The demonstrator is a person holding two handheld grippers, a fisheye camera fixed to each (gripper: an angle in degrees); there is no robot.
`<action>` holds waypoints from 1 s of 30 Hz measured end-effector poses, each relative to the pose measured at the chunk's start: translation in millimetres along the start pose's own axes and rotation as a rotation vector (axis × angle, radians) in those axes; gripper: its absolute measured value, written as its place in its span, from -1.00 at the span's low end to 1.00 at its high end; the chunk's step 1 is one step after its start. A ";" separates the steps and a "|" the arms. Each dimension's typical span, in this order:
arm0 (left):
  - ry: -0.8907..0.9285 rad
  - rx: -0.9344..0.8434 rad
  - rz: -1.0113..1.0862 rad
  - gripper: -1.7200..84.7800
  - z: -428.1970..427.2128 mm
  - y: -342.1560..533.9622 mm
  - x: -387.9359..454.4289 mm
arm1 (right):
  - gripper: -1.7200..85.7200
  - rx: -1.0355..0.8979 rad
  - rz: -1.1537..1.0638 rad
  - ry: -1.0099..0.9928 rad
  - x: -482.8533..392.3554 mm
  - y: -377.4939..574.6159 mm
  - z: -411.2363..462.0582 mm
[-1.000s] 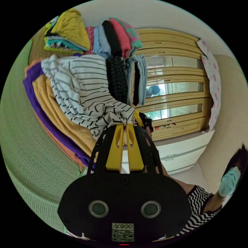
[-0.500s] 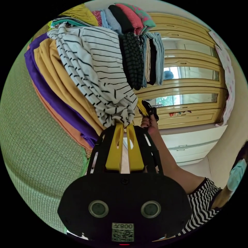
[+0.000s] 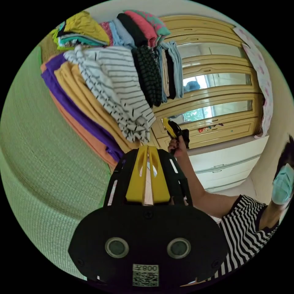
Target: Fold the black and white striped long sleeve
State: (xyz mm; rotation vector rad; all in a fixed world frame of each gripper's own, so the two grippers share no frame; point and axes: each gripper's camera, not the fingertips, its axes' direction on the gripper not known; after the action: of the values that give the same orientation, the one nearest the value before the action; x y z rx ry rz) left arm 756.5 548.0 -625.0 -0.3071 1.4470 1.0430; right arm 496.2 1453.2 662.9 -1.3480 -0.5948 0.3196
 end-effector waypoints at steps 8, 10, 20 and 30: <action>-0.180 -0.055 0.155 -0.95 23.9 -62.5 52.6 | -0.96 -0.141 -0.199 0.333 -81.1 11.6 85.9; -0.214 -0.107 0.162 -0.95 35.7 -59.7 55.5 | -0.96 -0.133 -0.188 0.375 -81.6 8.5 96.4; -0.198 -0.101 0.089 -0.96 43.8 -35.2 42.9 | -0.96 -0.133 -0.210 0.436 -112.1 17.1 125.2; -0.194 -0.091 0.124 -0.96 37.2 -17.5 45.7 | -0.96 -0.104 -0.334 0.537 -184.3 41.5 147.1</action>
State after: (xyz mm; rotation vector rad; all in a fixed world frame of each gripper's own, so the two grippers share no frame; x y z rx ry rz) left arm 784.5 583.5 -666.7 -0.1776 1.2593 1.2072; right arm 267.5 1481.7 598.2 -1.3346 -0.3746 -0.3436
